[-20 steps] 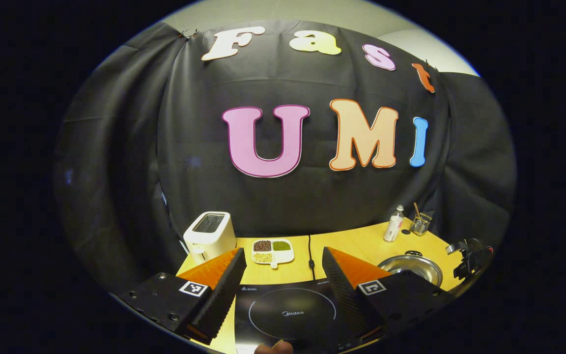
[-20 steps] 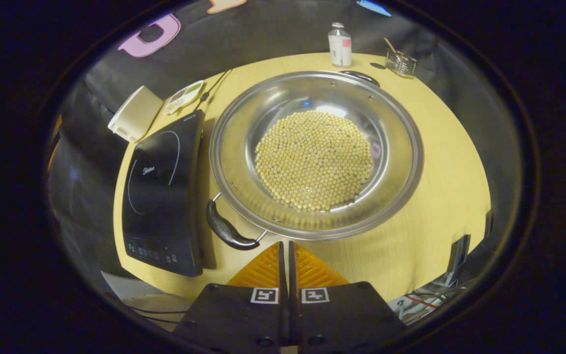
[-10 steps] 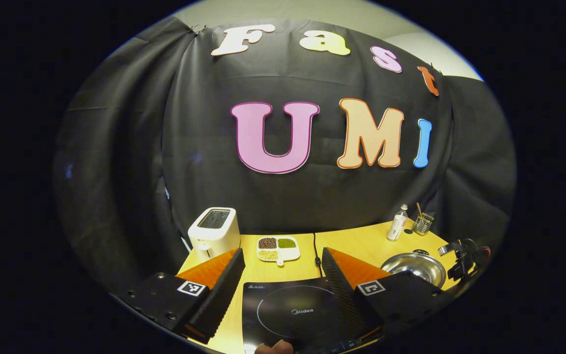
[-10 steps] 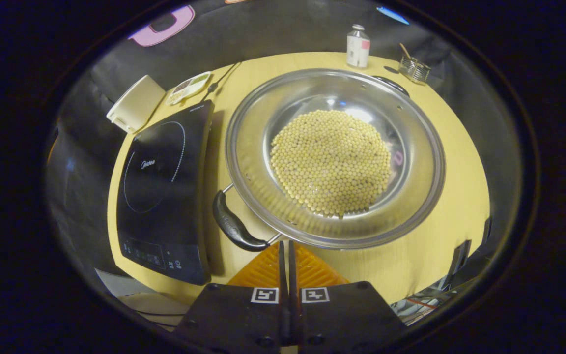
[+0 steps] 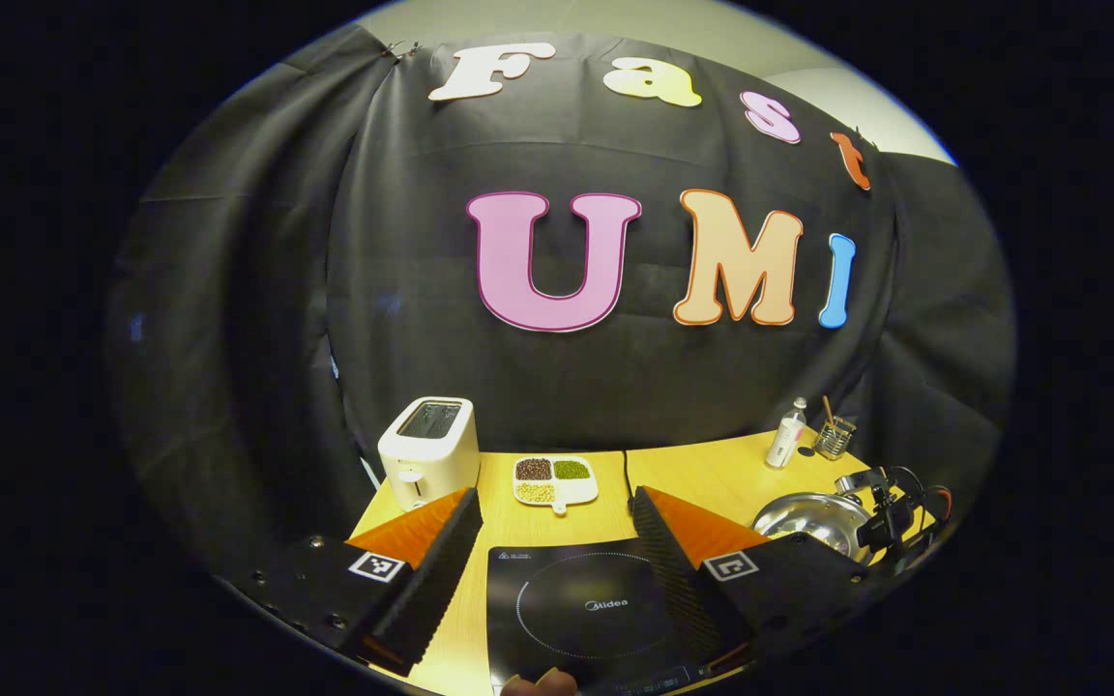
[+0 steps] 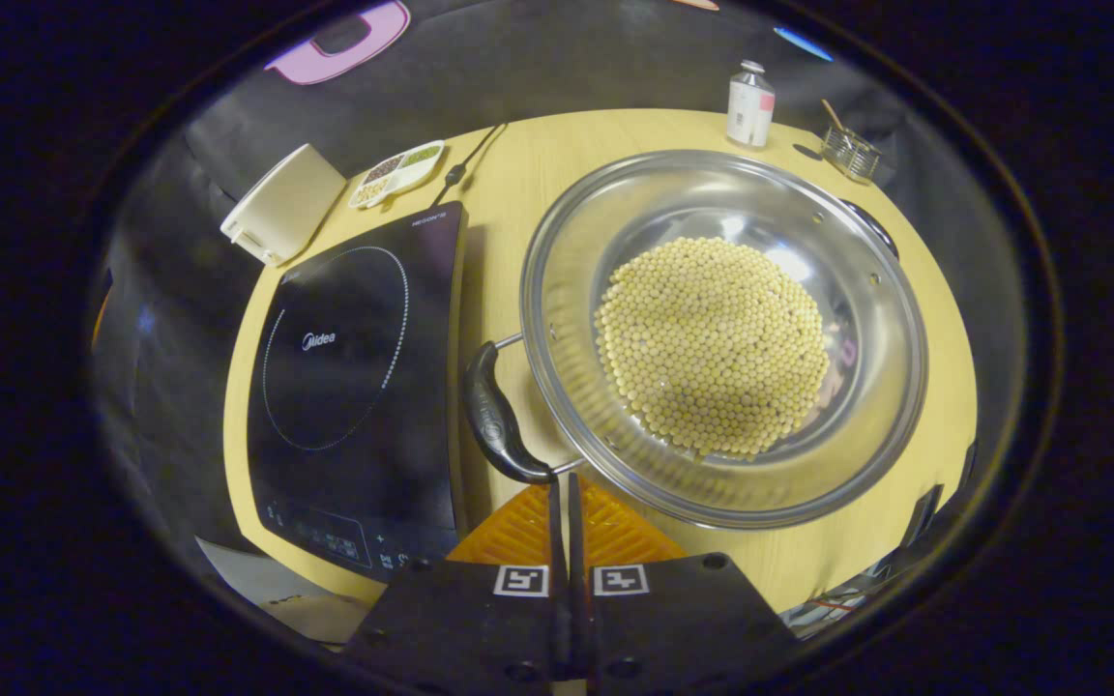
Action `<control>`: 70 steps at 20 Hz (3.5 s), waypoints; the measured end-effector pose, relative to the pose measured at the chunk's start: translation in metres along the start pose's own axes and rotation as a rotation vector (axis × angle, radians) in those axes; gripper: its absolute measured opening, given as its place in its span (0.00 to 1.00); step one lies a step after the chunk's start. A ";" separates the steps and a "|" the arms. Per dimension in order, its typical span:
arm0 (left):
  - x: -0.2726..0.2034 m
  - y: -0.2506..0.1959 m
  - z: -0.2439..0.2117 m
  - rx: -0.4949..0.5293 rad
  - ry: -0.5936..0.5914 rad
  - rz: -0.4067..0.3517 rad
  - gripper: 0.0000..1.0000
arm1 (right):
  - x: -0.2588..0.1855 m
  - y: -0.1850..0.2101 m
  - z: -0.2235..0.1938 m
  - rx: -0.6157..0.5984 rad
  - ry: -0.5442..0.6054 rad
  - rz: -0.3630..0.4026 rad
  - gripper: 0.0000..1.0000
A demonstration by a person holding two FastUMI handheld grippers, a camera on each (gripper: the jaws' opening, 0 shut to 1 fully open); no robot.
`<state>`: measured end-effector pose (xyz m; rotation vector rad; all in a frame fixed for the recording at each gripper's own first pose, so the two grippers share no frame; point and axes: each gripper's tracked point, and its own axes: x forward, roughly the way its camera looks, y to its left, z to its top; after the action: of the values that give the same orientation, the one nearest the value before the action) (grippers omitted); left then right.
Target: First push the handle of the pot to place it horizontally, then grasp the pot with both hands and set it on the induction cooktop.
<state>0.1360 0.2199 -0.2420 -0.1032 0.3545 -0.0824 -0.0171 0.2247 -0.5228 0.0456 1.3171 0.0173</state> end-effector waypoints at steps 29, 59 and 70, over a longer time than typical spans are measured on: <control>0.010 -0.104 -0.037 -0.056 0.143 -0.202 0.97 | -0.062 -0.112 0.078 0.192 -0.309 -0.140 0.18; 0.097 -0.261 -0.289 -0.184 0.885 -0.160 0.82 | 0.044 -0.280 0.127 0.045 -0.171 -0.028 0.75; 0.103 -0.257 -0.296 -0.227 0.868 -0.101 0.62 | 0.044 -0.277 0.124 0.086 -0.168 0.010 0.57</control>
<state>0.1129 -0.0706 -0.5241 -0.3114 1.2269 -0.1868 0.1106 -0.0536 -0.5460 0.1241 1.1491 -0.0343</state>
